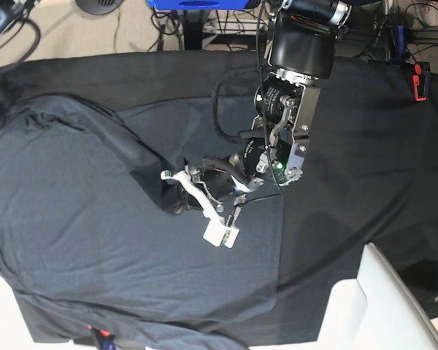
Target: Fold the T-shirt properly
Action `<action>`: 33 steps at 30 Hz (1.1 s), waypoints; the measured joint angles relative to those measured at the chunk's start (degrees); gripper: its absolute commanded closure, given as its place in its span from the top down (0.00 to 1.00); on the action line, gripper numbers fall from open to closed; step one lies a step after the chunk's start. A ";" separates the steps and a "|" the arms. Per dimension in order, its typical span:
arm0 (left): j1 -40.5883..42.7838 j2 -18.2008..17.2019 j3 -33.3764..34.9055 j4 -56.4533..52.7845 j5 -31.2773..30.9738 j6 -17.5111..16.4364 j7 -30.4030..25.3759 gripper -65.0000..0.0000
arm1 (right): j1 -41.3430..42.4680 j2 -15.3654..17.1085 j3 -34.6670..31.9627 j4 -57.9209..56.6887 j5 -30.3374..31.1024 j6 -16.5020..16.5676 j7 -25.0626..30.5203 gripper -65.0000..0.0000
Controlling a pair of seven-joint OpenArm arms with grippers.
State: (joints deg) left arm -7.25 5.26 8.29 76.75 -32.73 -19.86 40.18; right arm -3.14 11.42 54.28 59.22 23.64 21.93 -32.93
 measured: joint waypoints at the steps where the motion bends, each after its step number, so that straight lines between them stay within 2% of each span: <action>1: -0.02 -0.02 0.00 0.00 0.13 0.02 0.00 0.00 | 0.35 0.17 -0.02 -0.70 0.02 0.13 0.85 0.73; 8: -0.02 0.00 0.00 0.00 0.11 0.00 -0.04 0.00 | 1.09 0.44 -0.17 -1.81 0.15 0.07 1.95 0.73; 10: 0.00 0.00 0.00 0.00 0.09 0.00 -0.04 0.00 | 1.25 0.42 -0.17 -1.86 0.17 0.15 1.88 0.70; 11: 0.00 0.00 0.00 0.00 0.11 0.00 -0.02 0.00 | 1.25 0.42 -0.17 -1.86 0.15 0.17 1.86 0.64; 16: 0.00 0.00 0.00 0.00 0.09 0.00 -0.02 0.00 | 1.20 -0.11 -0.17 -1.99 -0.02 0.00 1.11 0.21; 18: 0.00 0.00 0.00 0.00 0.09 0.00 -0.02 0.00 | 1.20 -0.22 -0.33 -2.10 -0.02 -0.02 0.72 0.10; 24: 0.00 0.00 0.00 0.00 0.09 0.00 -0.04 0.00 | 1.20 -0.22 -0.35 -2.08 -0.04 0.00 0.26 0.08; 27: 0.00 0.00 0.00 0.00 0.11 0.00 -0.02 0.00 | 1.51 -0.04 -0.39 -1.14 -0.20 -0.15 -3.15 0.00; 33: 0.00 0.00 0.00 0.00 0.11 0.00 -0.04 0.00 | 2.62 -0.04 -0.44 3.48 -0.04 -0.42 -7.37 0.00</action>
State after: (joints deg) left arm -7.25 5.26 8.29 76.75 -32.62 -19.86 40.14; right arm -0.51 11.38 53.84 62.70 23.59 21.52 -40.29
